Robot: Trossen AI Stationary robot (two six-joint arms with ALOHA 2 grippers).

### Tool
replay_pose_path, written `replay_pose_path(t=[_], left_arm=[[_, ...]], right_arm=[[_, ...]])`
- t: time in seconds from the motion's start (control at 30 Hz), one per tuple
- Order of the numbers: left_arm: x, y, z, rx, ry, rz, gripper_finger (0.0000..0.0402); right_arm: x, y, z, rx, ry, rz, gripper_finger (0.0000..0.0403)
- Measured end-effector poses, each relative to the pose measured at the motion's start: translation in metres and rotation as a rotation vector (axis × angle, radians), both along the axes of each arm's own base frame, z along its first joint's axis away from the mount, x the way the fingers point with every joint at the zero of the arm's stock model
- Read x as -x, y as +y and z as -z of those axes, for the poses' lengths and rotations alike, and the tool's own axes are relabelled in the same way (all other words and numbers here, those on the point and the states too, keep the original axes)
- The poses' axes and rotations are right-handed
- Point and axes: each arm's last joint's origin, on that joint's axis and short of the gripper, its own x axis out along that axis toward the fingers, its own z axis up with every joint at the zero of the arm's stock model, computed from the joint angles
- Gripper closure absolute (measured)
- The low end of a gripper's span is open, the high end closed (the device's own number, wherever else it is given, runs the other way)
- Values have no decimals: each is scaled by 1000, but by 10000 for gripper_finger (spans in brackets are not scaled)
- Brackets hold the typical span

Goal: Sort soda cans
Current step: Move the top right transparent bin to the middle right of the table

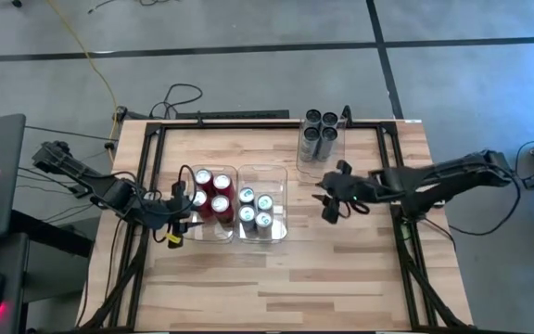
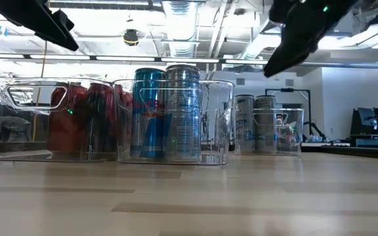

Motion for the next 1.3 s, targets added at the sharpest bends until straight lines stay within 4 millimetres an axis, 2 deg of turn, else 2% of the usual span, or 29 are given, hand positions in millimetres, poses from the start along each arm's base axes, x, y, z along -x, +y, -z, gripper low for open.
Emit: replay_pose_path(t=[0.1, 0.2, 0.47, 0.6, 0.83, 1.0, 1.13, 1.3], left_arm=[[0, 0, 0, 0, 0, -3, 239], [0, 0, 0, 4, 0, -7, 239], [0, 0, 0, 6, 0, -9, 239], [0, 0, 0, 5, 1, -9, 239], [0, 0, 0, 2, 0, -9, 239], [0, 1, 0, 1, 1, -8, 239], [0, 1, 0, -2, 2, -6, 239], [0, 1, 0, -6, 2, -4, 239]], right_arm=[[-4, -17, 5, 38, 49, 16, 185], [-6, -31, 12, 61, 117, 29, 169], [-9, -62, 19, 60, 175, 42, 200], [-8, -75, 22, -5, 173, 17, 211], [-18, -91, 43, -42, 249, 29, 226], [-27, -96, 55, -48, 268, 34, 257], [-31, -96, 62, -53, 293, 28, 308], [-30, -94, 60, -45, 297, 7, 375]])
